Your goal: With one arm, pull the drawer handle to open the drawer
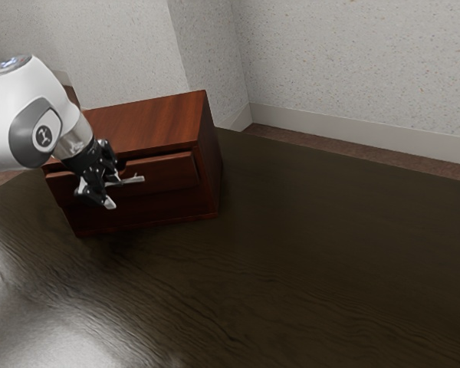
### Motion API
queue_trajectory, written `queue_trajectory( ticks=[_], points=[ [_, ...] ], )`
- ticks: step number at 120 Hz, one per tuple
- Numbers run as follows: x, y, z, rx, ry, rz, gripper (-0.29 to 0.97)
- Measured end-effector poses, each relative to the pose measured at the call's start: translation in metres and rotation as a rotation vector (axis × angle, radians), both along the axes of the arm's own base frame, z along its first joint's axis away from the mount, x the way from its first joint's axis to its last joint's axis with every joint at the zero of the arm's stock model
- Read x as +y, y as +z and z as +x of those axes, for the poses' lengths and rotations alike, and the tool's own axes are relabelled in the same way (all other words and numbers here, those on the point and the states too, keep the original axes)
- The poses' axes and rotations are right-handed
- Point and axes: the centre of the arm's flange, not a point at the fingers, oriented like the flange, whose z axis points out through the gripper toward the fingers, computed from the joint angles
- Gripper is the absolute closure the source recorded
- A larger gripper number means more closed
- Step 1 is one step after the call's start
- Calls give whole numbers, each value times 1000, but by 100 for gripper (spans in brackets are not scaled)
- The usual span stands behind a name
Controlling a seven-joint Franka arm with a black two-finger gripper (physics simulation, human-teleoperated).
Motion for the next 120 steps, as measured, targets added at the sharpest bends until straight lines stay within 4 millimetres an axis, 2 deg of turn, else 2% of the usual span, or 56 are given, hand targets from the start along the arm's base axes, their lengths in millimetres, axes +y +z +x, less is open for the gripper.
queue_trajectory(
  ticks=[22, 42, 66, 120],
  points=[
    [-7, -4, -8, 10, 0, -3, 37],
    [-14, 4, -20, 5, 3, 8, 37],
    [-17, -1, -30, 16, 12, 0, 37],
    [-31, 0, -50, 21, 15, 5, 37]
  ],
)
